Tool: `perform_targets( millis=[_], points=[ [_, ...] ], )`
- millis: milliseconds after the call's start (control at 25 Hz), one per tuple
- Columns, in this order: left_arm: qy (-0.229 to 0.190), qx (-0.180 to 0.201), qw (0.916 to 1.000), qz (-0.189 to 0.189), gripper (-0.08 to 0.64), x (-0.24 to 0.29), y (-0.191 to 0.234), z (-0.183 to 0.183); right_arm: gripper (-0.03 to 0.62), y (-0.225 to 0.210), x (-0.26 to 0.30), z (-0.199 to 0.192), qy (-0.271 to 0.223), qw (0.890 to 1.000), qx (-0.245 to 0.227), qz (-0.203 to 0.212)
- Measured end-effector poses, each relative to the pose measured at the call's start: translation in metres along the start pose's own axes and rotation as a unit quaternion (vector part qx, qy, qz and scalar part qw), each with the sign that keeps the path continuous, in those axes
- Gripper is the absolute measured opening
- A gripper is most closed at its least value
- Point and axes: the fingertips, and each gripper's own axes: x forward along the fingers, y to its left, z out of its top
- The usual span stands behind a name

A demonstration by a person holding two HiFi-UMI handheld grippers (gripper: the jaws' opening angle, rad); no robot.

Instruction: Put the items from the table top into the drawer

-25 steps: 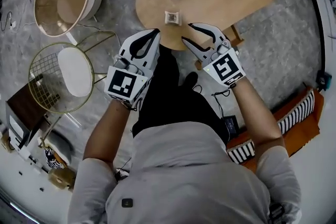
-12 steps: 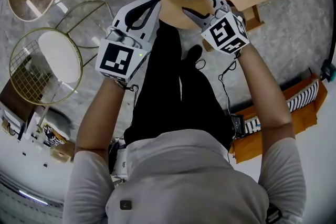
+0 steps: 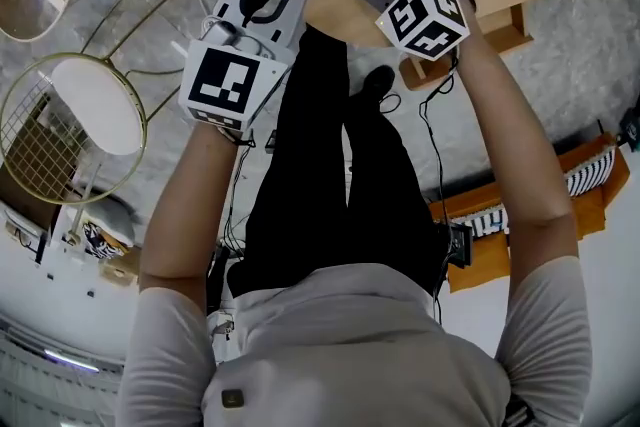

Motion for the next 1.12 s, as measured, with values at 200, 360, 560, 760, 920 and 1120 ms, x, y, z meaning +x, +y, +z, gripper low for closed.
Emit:
perform_targets(
  millis=[200,360,560,760,920,1120],
  points=[
    [-0.001,-0.006,1.0,0.001,0.009,0.008,0.009,-0.005,0.307,-0.008,0.027,-0.011,0.028,1.0,0.0,-0.002],
    [0.0,-0.011,0.9999,0.002,0.009,0.012,0.014,-0.01,0.307,-0.006,0.042,-0.022,0.052,0.999,-0.01,-0.002],
    [0.002,-0.01,0.9999,0.002,0.009,0.013,0.014,-0.014,0.247,-0.004,0.042,-0.023,0.045,0.999,-0.02,-0.009],
    [0.007,-0.007,0.9999,0.003,0.009,0.016,0.002,-0.014,0.213,-0.003,0.034,-0.03,0.04,0.999,-0.018,-0.015],
    [0.011,-0.004,0.9999,-0.001,0.009,0.013,0.002,-0.016,0.205,-0.006,0.033,-0.021,0.036,0.999,-0.01,-0.025],
    [0.013,-0.001,0.9998,-0.014,0.009,0.023,-0.016,-0.012,0.204,-0.007,0.012,-0.029,0.026,0.999,0.017,-0.044]
  ],
)
